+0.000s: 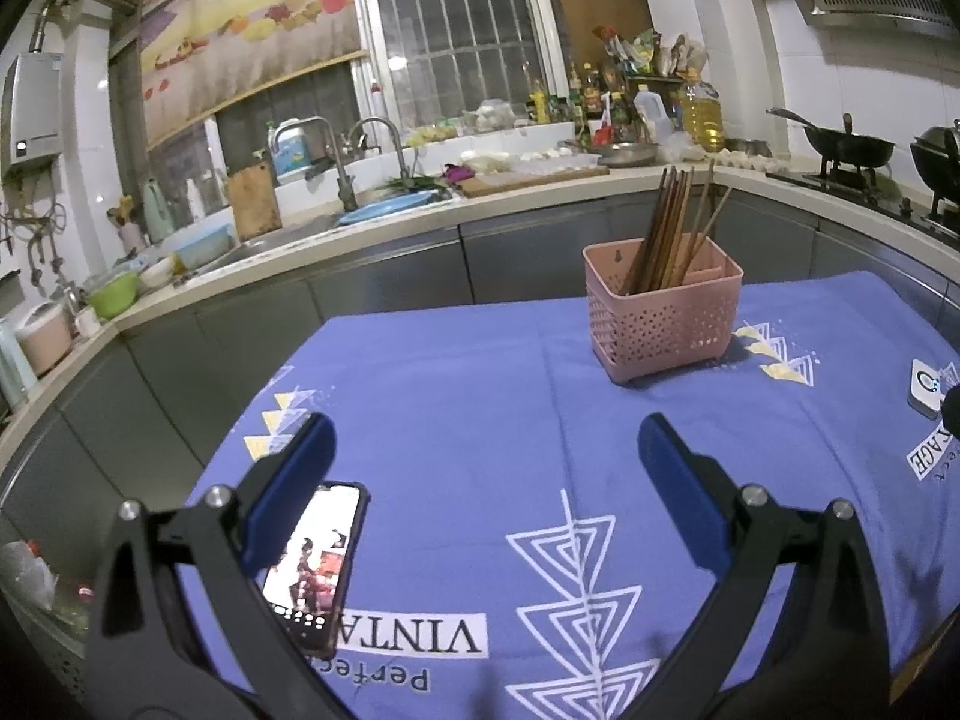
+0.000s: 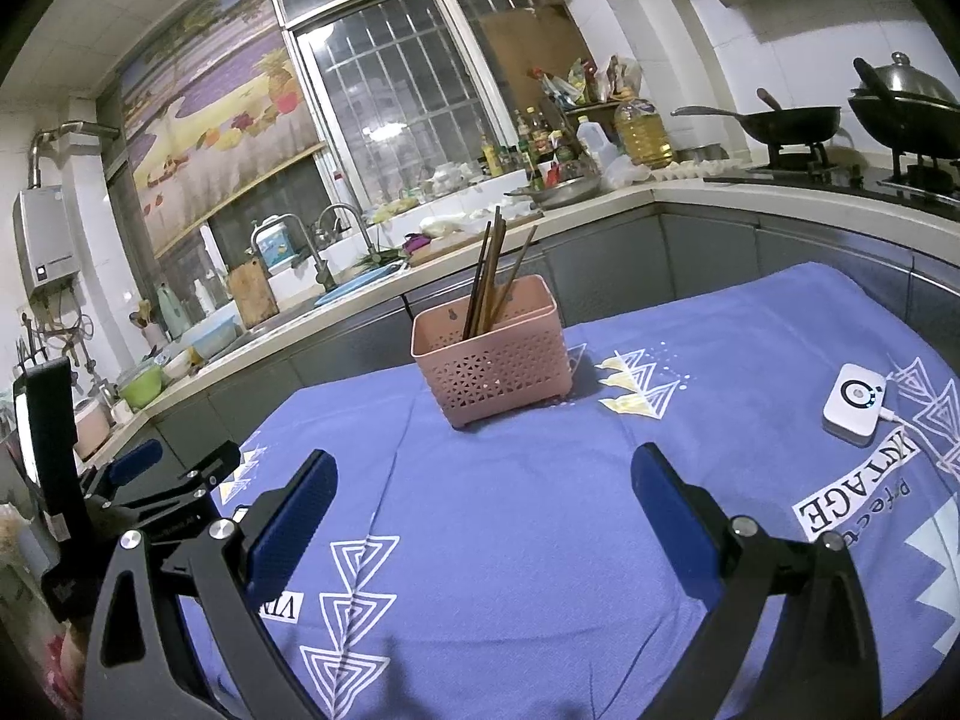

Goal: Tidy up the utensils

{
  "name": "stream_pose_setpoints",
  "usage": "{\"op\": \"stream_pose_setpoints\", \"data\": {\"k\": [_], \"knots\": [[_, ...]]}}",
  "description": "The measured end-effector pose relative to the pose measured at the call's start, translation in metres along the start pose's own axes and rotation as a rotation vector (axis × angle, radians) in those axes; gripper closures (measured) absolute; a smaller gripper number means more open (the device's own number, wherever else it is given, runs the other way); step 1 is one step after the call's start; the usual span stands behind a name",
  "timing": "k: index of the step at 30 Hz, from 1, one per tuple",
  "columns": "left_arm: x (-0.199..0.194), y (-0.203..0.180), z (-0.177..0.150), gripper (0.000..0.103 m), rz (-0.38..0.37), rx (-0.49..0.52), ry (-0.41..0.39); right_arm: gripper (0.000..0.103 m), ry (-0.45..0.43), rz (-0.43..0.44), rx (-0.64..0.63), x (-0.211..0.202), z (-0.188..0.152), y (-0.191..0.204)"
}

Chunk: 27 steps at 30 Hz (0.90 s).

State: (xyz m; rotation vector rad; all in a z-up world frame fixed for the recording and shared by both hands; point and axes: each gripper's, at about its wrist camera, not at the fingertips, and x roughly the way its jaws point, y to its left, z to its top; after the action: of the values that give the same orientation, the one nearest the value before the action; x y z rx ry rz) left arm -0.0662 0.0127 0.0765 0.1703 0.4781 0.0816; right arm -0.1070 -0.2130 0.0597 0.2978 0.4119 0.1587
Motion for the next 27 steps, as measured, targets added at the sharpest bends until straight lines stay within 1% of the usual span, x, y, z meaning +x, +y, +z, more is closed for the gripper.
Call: {"op": "stream_pose_setpoints", "data": {"k": [10, 18, 22, 27], "knots": [[0.002, -0.003, -0.005, 0.006, 0.006, 0.014, 0.003, 0.006, 0.000, 0.000, 0.002, -0.001, 0.001, 0.000], [0.006, -0.002, -0.010, 0.006, 0.014, 0.018, 0.029, 0.007, 0.003, 0.000, 0.005, -0.002, -0.002, 0.004], [0.006, -0.002, -0.009, 0.006, 0.027, 0.029, 0.030, 0.007, 0.003, 0.000, 0.008, -0.001, 0.000, 0.001], [0.005, -0.002, -0.009, 0.006, 0.050, 0.043, 0.020, 0.007, 0.005, 0.002, 0.012, -0.003, -0.006, 0.008]]}}
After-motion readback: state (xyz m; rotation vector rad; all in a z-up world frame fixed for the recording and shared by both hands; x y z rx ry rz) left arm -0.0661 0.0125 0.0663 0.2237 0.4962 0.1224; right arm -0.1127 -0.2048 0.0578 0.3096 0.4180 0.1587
